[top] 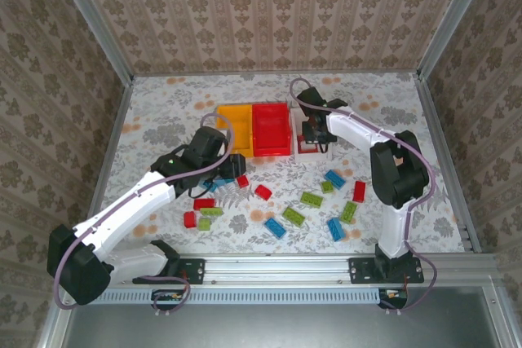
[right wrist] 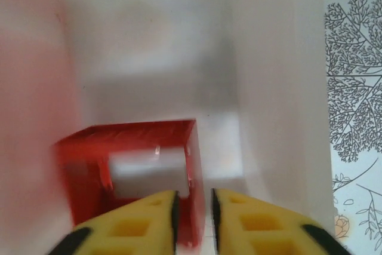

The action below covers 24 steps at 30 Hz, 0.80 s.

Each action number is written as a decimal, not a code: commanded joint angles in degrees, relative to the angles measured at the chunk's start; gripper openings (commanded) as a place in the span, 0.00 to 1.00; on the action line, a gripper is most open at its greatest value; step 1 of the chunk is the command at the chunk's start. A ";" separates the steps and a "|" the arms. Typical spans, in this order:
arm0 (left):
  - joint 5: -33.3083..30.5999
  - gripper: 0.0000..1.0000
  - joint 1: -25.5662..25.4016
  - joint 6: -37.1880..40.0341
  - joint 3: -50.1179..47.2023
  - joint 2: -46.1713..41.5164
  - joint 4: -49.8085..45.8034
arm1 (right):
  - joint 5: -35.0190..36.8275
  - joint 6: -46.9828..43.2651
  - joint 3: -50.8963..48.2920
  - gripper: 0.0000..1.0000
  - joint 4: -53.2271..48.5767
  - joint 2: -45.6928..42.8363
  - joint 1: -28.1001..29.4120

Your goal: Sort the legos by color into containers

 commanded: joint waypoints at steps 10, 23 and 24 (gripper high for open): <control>-1.51 0.58 13.23 -4.35 0.26 5.91 -10.80 | -0.51 -3.47 -1.61 0.38 2.83 -12.30 4.98; 1.52 0.59 18.50 -0.38 8.16 26.48 -5.34 | -22.69 -3.61 -12.98 0.62 17.94 -20.72 16.47; 1.56 0.59 18.49 -0.39 8.53 27.25 -5.18 | -23.12 -3.44 -13.03 0.62 17.99 -20.54 16.72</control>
